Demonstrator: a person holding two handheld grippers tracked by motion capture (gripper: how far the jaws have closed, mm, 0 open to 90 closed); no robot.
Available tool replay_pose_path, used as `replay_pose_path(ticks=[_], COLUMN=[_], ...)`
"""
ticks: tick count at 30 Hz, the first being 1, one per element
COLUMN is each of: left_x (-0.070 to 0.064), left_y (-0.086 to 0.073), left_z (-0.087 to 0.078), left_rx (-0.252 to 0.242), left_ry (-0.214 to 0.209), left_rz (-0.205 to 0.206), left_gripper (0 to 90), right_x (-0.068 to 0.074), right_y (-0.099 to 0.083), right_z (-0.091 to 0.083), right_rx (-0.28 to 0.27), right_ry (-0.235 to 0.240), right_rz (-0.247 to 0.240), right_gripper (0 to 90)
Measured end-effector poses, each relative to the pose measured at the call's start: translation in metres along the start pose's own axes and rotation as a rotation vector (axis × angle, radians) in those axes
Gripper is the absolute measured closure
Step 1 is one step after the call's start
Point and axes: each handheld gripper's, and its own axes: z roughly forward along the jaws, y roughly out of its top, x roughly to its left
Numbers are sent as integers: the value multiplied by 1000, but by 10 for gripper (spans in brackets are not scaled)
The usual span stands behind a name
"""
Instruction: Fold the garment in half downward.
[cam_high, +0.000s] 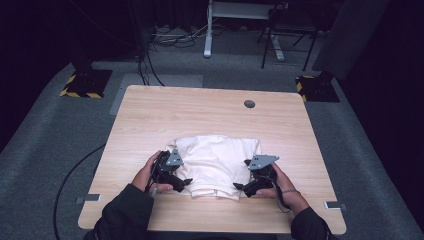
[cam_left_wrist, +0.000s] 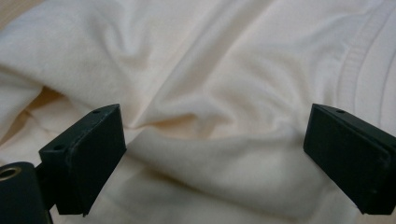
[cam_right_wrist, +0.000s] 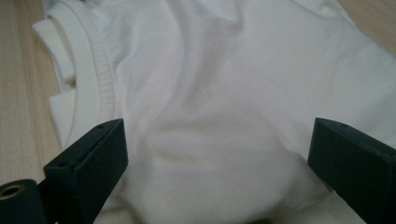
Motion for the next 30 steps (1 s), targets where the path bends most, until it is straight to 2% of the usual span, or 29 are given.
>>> replay_pose_path(ticks=[3,5,7,9,11,13,15,18,22,25,30], left_x=[-4,-9,-14,-20,-24,-28,-31,-32,-31,-29,-29], left_y=[-7,-11,-18,-25,-32,-40,-46,-54,-65,-73,-77], left_z=[-12,-18,-22,-25,-27,-28,-30,-35,-38,-39,-42], left_rx=[-7,1,10,30,49,59,66,48,20,-12,-13], left_ry=[-4,8,6,21,16,33,23,38,9,-3,8], left_rz=[5,18,22,42,38,41,35,3,-52,-93,-105], left_gripper=[48,48,47,43,41,39,37,34,34,30,17], right_x=[3,6,9,11,14,16,18,21,21,21,22], right_y=[-2,-5,-9,-14,-20,-25,-28,-33,-42,-47,-50], right_z=[-9,-13,-15,-16,-16,-16,-19,-23,-26,-29,-32], right_rx=[-1,-4,11,26,55,73,56,45,40,30,29], right_ry=[-12,-23,-43,-52,-70,-91,-89,-79,-60,-67,-80], right_rz=[-9,-12,-13,-22,-33,-43,-27,-19,20,43,61], right_gripper=[52,49,49,51,50,50,53,52,43,41,39])
